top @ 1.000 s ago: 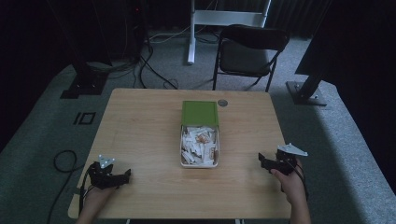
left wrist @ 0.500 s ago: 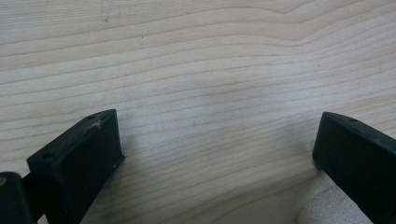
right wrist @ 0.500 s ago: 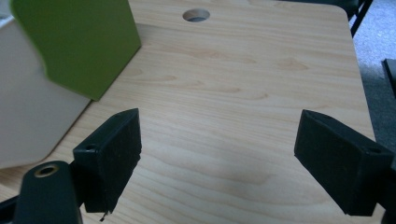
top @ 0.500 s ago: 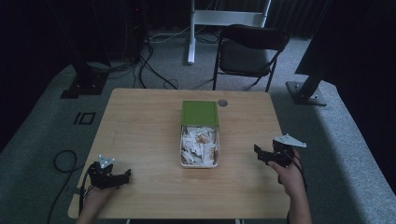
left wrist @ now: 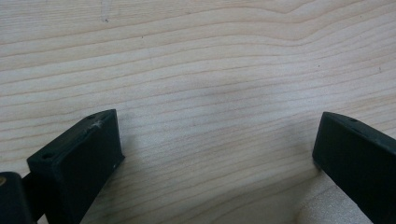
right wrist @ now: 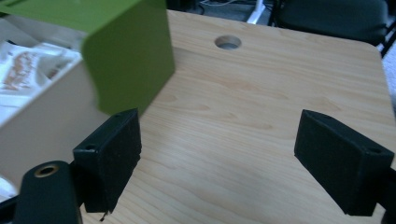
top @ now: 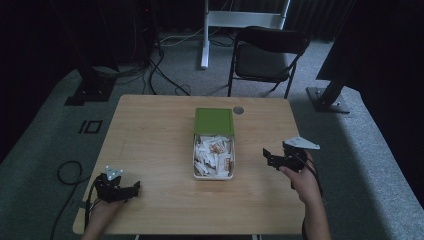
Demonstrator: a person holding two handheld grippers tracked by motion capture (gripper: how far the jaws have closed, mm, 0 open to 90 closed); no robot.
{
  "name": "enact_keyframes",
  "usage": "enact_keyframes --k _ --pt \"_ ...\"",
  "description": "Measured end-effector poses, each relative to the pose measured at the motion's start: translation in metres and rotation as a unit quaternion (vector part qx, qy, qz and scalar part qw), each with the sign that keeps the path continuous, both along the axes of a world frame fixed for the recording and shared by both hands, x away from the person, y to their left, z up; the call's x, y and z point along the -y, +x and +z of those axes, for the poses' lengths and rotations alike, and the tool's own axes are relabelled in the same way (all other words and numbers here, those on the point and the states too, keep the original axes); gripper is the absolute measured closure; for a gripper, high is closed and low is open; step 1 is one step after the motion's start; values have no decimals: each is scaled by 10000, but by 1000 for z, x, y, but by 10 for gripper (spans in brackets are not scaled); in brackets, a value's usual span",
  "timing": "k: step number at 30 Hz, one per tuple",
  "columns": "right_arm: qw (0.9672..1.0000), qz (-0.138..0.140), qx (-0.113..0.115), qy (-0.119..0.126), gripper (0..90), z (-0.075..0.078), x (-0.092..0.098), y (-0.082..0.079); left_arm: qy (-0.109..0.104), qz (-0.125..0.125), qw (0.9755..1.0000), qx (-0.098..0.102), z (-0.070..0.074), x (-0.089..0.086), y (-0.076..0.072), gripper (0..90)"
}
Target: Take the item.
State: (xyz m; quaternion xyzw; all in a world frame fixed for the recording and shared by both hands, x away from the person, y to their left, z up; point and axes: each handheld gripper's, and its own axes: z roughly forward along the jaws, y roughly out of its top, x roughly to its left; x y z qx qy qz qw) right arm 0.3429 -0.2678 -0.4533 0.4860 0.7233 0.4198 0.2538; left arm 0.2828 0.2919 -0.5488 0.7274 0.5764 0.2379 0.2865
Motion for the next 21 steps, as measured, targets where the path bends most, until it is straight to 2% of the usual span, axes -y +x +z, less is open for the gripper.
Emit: enact_keyframes --k 11,21 --pt "9995 302 52 32 148 14 -26 8 -1 2 10000 0 0 0 0 21" --pt "9985 545 48 81 148 20 -49 13 -4 4 10000 3 0 0 0 21"
